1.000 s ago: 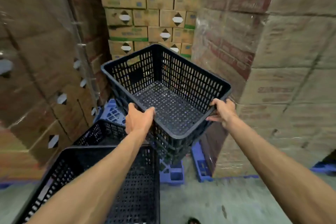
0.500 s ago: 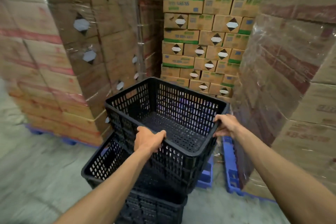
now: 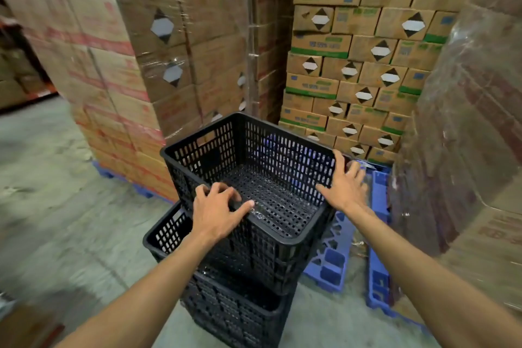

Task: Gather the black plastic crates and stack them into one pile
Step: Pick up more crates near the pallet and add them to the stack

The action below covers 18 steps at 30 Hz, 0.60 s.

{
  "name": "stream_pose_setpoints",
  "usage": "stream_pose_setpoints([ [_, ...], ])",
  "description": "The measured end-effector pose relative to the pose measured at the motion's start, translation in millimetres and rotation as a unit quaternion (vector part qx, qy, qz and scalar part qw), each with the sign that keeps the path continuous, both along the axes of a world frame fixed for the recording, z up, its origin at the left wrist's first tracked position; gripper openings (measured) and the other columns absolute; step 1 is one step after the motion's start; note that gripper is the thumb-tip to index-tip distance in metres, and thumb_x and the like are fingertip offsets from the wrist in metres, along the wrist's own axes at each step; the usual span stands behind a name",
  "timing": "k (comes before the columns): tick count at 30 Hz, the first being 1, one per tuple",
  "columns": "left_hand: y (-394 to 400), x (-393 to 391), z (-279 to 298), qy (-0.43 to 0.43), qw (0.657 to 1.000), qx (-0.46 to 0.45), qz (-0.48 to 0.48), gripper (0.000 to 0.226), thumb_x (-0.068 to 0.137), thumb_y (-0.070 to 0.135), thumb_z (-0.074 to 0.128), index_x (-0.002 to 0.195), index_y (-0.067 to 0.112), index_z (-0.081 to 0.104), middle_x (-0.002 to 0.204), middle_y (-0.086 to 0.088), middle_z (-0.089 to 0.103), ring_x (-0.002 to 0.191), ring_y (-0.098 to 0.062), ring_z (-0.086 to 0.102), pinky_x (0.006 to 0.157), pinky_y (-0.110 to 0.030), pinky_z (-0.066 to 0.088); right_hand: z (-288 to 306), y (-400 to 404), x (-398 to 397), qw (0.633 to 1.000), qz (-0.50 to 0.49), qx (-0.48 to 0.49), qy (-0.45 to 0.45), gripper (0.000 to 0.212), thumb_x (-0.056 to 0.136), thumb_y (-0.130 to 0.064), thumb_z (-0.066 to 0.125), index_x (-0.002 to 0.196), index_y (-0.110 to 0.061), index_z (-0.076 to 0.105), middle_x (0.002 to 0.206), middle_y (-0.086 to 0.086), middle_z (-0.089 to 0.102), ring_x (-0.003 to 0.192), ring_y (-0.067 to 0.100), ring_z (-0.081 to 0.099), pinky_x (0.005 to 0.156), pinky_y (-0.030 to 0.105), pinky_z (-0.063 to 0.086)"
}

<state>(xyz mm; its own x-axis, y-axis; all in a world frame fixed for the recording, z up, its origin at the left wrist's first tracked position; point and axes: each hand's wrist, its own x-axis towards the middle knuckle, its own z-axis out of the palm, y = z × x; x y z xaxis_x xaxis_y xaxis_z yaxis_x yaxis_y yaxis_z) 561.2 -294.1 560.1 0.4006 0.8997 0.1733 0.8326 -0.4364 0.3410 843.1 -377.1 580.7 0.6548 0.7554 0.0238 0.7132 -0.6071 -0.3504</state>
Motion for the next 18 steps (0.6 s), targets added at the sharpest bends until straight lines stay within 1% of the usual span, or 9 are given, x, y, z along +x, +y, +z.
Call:
stream_pose_setpoints([
  [3,6,-15,-10,0.011,0.998,-0.019,-0.064,0.057,0.089,0.067,0.022,0.106,0.037,0.068,0.126,0.015,0.057,0.124,-0.028,0.029,0.111,-0.045,0.022,6,4,-23,0.985,0.168,-0.013,-0.030,0.055,0.085,-0.063,0.053,0.132,-0.033,0.049,0.131,0.002,0.050,0.125,0.028,0.043,0.107,0.052,0.028],
  [6,16,-29,-11,-0.041,0.994,-0.039,-0.092,0.037,0.091,0.041,0.032,0.119,0.043,0.057,0.130,0.012,0.056,0.129,-0.022,0.026,0.114,-0.053,0.016,14,2,-60,0.917,0.364,-0.082,0.143,0.067,0.081,-0.076,0.045,0.123,-0.027,0.059,0.109,-0.004,0.066,0.100,0.017,0.062,0.094,0.040,0.049],
  [7,21,-34,-8,-0.029,0.994,-0.044,-0.098,0.039,0.086,0.032,0.040,0.121,0.045,0.052,0.131,0.010,0.054,0.131,-0.021,0.024,0.114,-0.058,0.014,14,0,-74,0.896,0.400,-0.107,0.161,0.074,0.078,-0.080,0.043,0.125,-0.025,0.060,0.108,-0.002,0.068,0.096,0.016,0.064,0.088,0.037,0.052],
  [9,36,-46,-4,0.057,0.991,-0.036,-0.113,0.052,0.080,0.023,0.048,0.125,0.048,0.044,0.147,0.011,0.040,0.140,-0.022,0.017,0.114,-0.064,0.007,6,-1,-99,0.884,0.427,-0.135,0.134,0.075,0.079,-0.080,0.043,0.127,-0.024,0.056,0.109,0.002,0.068,0.095,0.019,0.064,0.083,0.039,0.052],
  [11,50,-56,-1,0.111,0.986,-0.045,-0.116,0.052,0.084,0.024,0.052,0.128,0.048,0.041,0.153,0.013,0.029,0.148,-0.027,0.007,0.111,-0.068,0.004,-6,-2,-114,0.892,0.423,-0.130,0.089,0.058,0.087,-0.067,0.045,0.127,-0.025,0.051,0.116,0.003,0.066,0.101,0.024,0.063,0.083,0.041,0.050],
  [13,62,-58,4,0.126,0.982,-0.027,-0.138,0.035,0.090,0.033,0.052,0.123,0.044,0.047,0.140,0.008,0.042,0.148,-0.025,0.015,0.111,-0.070,0.000,-9,-3,-116,0.898,0.418,-0.121,0.068,0.050,0.091,-0.057,0.045,0.130,-0.025,0.050,0.125,0.001,0.064,0.110,0.023,0.061,0.085,0.038,0.049],
  [15,72,-61,11,0.124,0.976,-0.002,-0.181,0.022,0.091,0.044,0.052,0.112,0.040,0.055,0.118,0.007,0.052,0.135,-0.020,0.037,0.113,-0.067,-0.001,-4,-6,-116,0.902,0.406,-0.133,0.063,0.054,0.093,-0.053,0.046,0.138,-0.024,0.048,0.138,-0.002,0.057,0.119,0.018,0.056,0.096,0.033,0.046],
  [17,77,-66,19,0.123,0.965,-0.021,-0.233,0.021,0.087,0.051,0.056,0.104,0.038,0.059,0.103,0.010,0.053,0.116,-0.017,0.052,0.116,-0.060,0.010,-1,-11,-114,0.907,0.388,-0.156,0.047,0.057,0.094,-0.052,0.047,0.144,-0.025,0.045,0.147,-0.006,0.050,0.127,0.012,0.051,0.099,0.025,0.040],
  [18,79,-71,22,0.121,0.957,-0.034,-0.262,0.024,0.084,0.054,0.058,0.101,0.037,0.060,0.100,0.010,0.054,0.109,-0.017,0.056,0.114,-0.054,0.024,0,-14,-115,0.909,0.379,-0.166,0.035,0.056,0.094,-0.051,0.047,0.144,-0.027,0.044,0.148,-0.008,0.049,0.128,0.011,0.050,0.098,0.023,0.038],
])
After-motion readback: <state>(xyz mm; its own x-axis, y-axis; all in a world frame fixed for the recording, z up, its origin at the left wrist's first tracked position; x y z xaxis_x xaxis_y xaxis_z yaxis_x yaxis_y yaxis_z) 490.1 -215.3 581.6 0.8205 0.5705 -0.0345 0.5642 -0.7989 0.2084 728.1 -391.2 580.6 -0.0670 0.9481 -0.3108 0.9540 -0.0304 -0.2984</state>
